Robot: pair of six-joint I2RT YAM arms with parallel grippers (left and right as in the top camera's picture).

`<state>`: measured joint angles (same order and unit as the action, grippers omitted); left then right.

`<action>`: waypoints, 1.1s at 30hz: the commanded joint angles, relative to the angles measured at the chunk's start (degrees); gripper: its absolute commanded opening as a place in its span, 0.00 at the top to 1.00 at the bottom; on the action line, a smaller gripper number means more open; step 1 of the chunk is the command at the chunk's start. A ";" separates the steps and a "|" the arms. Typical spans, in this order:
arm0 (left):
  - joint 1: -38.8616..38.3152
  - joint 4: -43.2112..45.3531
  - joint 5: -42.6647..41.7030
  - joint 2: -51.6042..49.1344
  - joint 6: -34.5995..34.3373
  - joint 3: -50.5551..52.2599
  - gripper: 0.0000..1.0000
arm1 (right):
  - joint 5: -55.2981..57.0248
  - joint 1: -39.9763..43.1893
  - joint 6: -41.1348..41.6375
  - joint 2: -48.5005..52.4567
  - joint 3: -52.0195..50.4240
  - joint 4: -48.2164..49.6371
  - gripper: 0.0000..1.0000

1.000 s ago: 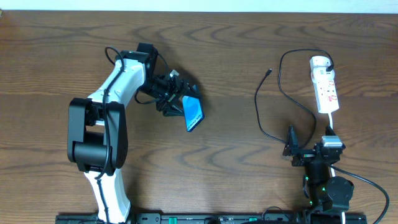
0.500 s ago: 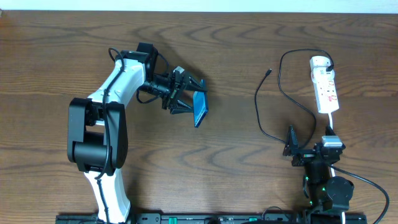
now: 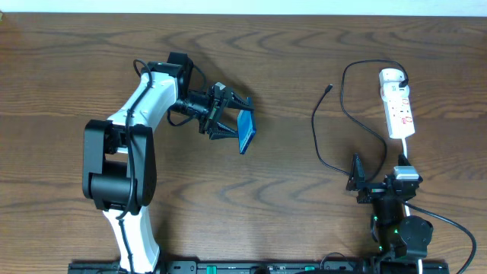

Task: Plug charger to phone and switch on socket
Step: 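Raise the phone upright and carry it right toward the center, then reach the right gripper to the phone's side edge and grasp it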

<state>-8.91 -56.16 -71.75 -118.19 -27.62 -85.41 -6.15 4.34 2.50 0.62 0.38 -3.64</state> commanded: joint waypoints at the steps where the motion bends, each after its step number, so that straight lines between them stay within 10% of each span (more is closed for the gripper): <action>1: -0.13 -0.15 -2.86 1.81 -0.98 0.07 0.28 | 0.24 -0.42 -0.46 -0.24 -0.09 -0.22 0.01; 16: -0.13 -0.13 -2.86 1.81 -2.95 0.07 0.28 | -0.92 -0.44 0.66 -0.24 -0.07 0.09 0.01; 24: -0.13 -0.13 -2.84 1.81 -2.95 0.07 0.28 | -16.90 -0.44 49.83 -0.24 -0.09 1.07 0.01; 33: -0.13 -0.13 -2.84 1.81 -2.95 0.07 0.28 | -8.98 -0.42 44.89 -0.24 -0.07 1.29 0.01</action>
<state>-8.91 -56.16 -71.88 -118.19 -30.20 -85.41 -16.91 4.34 48.88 0.64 0.38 -2.46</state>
